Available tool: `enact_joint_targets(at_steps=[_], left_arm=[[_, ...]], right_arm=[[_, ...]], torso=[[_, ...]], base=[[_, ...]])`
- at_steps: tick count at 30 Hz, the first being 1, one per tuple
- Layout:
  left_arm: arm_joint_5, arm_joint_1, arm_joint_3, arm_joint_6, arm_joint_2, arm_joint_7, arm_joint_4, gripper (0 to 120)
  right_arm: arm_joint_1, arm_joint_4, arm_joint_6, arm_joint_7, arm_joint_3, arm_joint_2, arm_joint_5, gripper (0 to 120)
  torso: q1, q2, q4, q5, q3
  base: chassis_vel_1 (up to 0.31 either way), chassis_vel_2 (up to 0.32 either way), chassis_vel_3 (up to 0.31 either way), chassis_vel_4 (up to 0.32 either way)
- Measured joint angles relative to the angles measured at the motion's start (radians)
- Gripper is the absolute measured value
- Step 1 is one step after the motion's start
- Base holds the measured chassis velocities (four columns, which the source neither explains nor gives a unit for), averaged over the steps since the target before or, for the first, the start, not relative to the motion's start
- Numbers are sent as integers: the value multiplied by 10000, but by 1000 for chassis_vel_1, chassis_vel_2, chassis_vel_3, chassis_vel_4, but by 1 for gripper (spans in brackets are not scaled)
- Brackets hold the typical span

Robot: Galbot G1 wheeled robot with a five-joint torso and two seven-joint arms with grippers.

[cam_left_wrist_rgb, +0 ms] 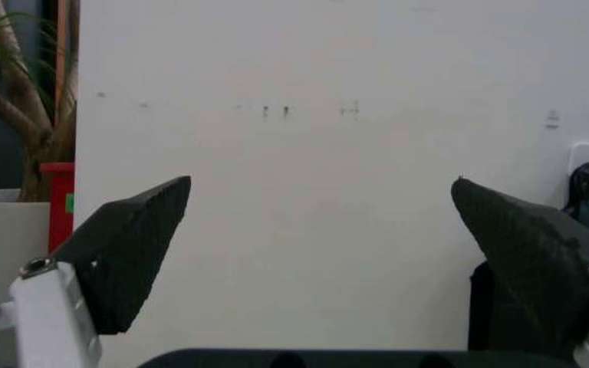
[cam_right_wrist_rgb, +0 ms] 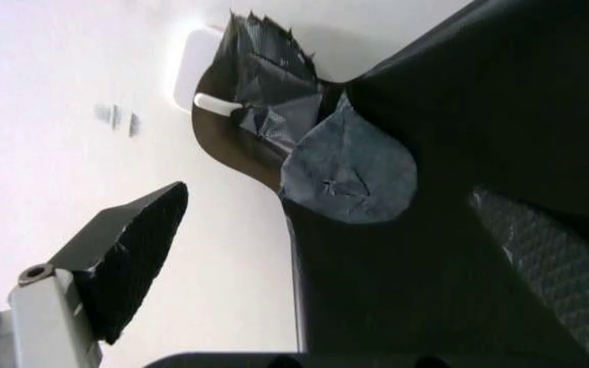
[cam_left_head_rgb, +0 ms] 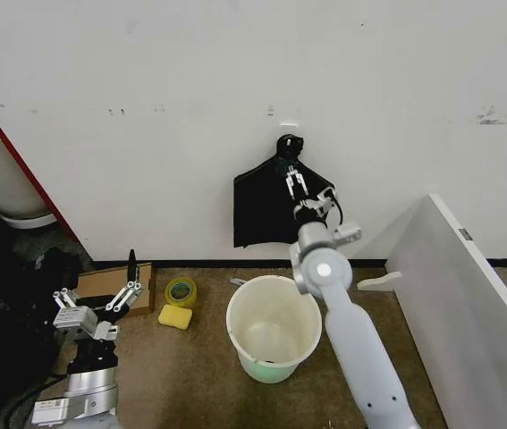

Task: Place the garbage bag over the trash bin.

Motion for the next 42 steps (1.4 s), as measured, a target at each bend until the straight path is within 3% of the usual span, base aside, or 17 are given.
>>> enact_joint_targets(at_steps=[9, 28, 34, 42], left_arm=[[126, 55, 81, -14, -61, -13, -26, 100], [134, 0, 81, -52, -19, -70, 144, 100], [109, -123, 168, -49, 0, -84, 337, 100], [80, -246, 246, -36, 32, -126, 477, 100]], right_arm=[[292, -705, 90, -514, 134, 197, -351, 94], [592, -1388, 282, -1076, 255, 417, -775, 28], [396, -1299, 482, -1339, 191, 286, -912, 1], [-581, -722, 730, -1568, -113, -145, -1264, 0]], torso=[[0, 0, -1, 1, -1], [0, 0, 0, 3, -1], [-1, 0, 0, 3, -1], [-2, 0, 0, 4, -1]], base=[[0, 0, 0, 0], [0, 0, 0, 0], [0, 0, 0, 0], [0, 0, 0, 0]])
